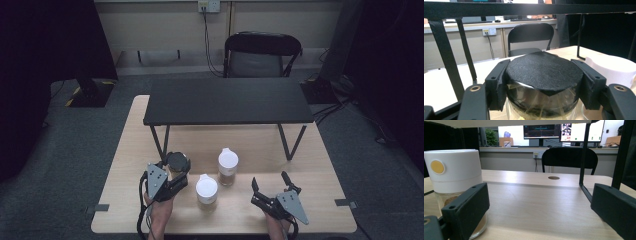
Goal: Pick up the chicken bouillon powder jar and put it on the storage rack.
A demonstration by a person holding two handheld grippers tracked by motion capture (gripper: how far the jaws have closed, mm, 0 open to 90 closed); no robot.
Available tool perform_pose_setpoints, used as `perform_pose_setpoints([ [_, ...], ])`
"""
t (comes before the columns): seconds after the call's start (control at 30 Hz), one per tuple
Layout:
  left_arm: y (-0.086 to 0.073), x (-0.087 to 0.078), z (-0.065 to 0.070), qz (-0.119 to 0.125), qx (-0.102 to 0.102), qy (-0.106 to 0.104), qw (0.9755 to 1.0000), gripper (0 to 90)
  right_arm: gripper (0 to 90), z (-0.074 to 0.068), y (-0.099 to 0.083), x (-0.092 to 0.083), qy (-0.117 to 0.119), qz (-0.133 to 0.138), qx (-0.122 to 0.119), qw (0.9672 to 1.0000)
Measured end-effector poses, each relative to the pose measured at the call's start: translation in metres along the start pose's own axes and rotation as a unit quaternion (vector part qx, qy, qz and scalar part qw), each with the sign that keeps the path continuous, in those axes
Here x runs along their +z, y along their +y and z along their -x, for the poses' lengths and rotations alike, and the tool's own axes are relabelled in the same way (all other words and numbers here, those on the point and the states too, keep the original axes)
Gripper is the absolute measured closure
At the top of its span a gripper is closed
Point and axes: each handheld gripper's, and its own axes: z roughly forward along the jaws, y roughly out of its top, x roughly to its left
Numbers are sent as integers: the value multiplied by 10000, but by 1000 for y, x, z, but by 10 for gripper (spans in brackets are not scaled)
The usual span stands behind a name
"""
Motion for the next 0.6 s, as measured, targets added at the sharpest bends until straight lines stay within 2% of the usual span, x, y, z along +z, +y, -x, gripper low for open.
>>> perform_pose_setpoints([
  [0.6, 18, 2, -1, -21, 131, -92, 9999, 351, 8, 0, 0, 0, -3, -2, 2, 10000],
])
